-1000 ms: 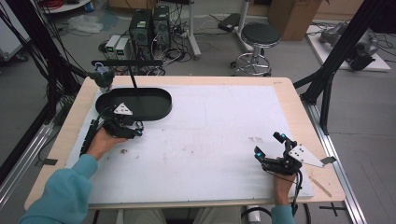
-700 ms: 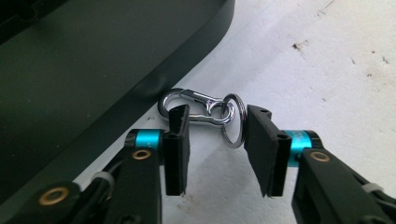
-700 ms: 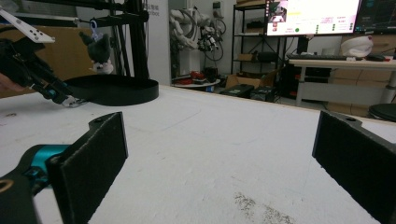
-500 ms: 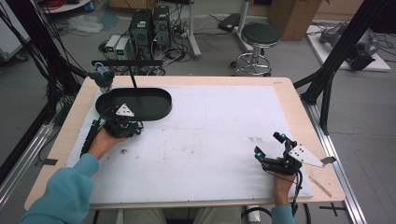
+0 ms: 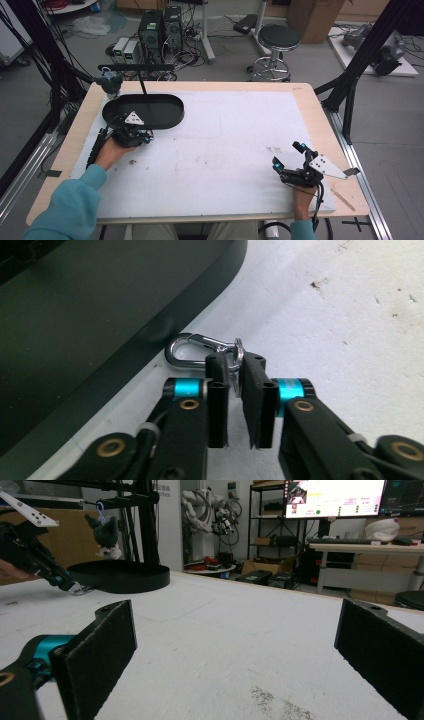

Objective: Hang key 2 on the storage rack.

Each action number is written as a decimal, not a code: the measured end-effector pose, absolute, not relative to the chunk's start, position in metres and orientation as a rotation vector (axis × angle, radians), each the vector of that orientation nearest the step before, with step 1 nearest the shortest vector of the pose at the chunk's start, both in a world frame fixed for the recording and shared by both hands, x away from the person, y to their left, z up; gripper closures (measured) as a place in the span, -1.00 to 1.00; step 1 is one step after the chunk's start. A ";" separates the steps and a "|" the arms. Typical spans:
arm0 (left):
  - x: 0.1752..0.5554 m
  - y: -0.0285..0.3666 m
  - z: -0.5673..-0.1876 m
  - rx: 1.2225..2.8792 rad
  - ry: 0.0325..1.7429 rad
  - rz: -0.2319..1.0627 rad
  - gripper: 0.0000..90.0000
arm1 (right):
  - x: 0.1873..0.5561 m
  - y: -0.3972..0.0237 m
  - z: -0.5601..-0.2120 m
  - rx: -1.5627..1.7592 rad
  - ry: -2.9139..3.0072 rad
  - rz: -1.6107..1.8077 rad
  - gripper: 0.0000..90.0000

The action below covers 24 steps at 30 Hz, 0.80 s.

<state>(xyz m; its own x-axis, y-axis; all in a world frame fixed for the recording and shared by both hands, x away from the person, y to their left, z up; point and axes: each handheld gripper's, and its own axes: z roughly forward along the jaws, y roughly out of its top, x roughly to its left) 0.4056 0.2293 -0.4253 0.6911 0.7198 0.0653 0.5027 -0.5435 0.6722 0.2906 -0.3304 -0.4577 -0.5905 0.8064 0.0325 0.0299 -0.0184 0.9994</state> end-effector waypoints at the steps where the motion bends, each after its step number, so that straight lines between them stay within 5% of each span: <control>1: 0.406 0.230 -0.425 2.266 0.928 0.446 0.83 | 0.291 -0.330 -0.458 0.877 1.664 1.670 -0.94; 24: 0.402 0.230 -0.417 2.204 0.946 0.457 0.96 | 0.291 -0.331 -0.458 0.876 1.665 1.669 -0.94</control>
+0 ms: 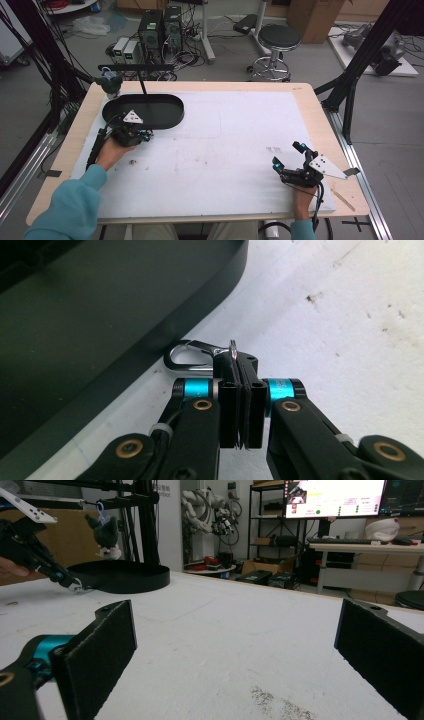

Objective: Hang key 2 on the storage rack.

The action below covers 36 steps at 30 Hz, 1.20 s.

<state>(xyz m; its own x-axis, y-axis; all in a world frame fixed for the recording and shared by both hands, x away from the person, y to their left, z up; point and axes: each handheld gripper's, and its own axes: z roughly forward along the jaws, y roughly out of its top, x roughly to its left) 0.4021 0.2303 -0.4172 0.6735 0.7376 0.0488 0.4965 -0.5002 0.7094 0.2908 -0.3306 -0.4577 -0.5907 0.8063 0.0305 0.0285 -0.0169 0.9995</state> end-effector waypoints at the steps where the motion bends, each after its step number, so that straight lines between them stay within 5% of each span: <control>1: 0.402 0.232 -0.415 2.193 0.941 0.456 0.96 | 0.291 -0.331 -0.458 0.878 1.666 1.671 -0.94; 36: 0.435 0.241 -0.298 1.949 0.858 0.532 0.96 | 0.291 -0.331 -0.458 0.877 1.665 1.670 -0.94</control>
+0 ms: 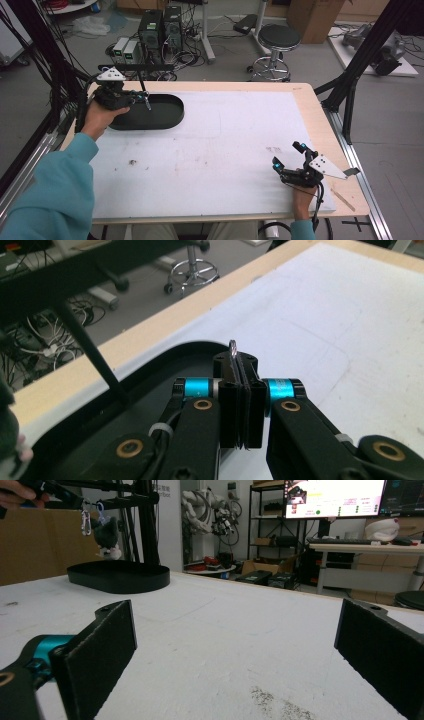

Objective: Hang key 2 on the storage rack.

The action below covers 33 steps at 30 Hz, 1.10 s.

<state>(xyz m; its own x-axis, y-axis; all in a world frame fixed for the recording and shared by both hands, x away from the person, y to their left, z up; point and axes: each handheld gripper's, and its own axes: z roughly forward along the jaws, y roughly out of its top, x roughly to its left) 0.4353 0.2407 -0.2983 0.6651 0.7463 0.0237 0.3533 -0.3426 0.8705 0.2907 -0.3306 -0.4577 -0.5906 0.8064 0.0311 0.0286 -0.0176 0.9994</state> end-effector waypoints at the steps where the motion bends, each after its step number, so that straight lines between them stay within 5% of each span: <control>1: 0.437 0.240 -0.296 1.949 0.860 0.542 0.96 | 0.291 -0.330 -0.458 0.878 1.664 1.671 -0.94; 33: 0.475 0.242 -0.280 1.874 0.938 0.574 0.96 | 0.291 -0.331 -0.458 0.878 1.665 1.670 -0.94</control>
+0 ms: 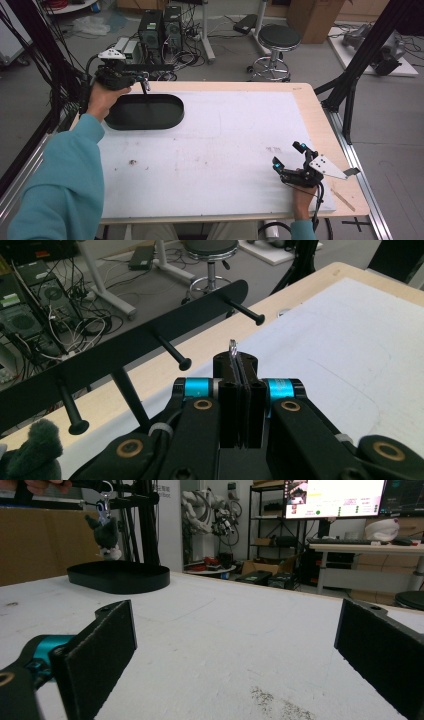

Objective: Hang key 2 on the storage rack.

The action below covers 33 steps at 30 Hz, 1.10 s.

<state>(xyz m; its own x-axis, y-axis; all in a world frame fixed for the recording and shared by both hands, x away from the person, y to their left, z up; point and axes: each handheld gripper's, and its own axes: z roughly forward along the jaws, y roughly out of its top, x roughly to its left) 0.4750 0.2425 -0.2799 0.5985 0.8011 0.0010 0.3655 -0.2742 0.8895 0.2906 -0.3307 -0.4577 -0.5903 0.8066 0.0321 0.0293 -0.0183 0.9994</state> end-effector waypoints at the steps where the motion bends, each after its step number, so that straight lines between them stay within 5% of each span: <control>1: 0.476 0.243 -0.281 1.877 0.941 0.574 0.96 | 0.290 -0.331 -0.458 0.881 1.664 1.671 -0.94; 33: 0.496 0.254 -0.293 1.838 0.989 0.575 0.96 | 0.291 -0.331 -0.458 0.872 1.663 1.667 -0.94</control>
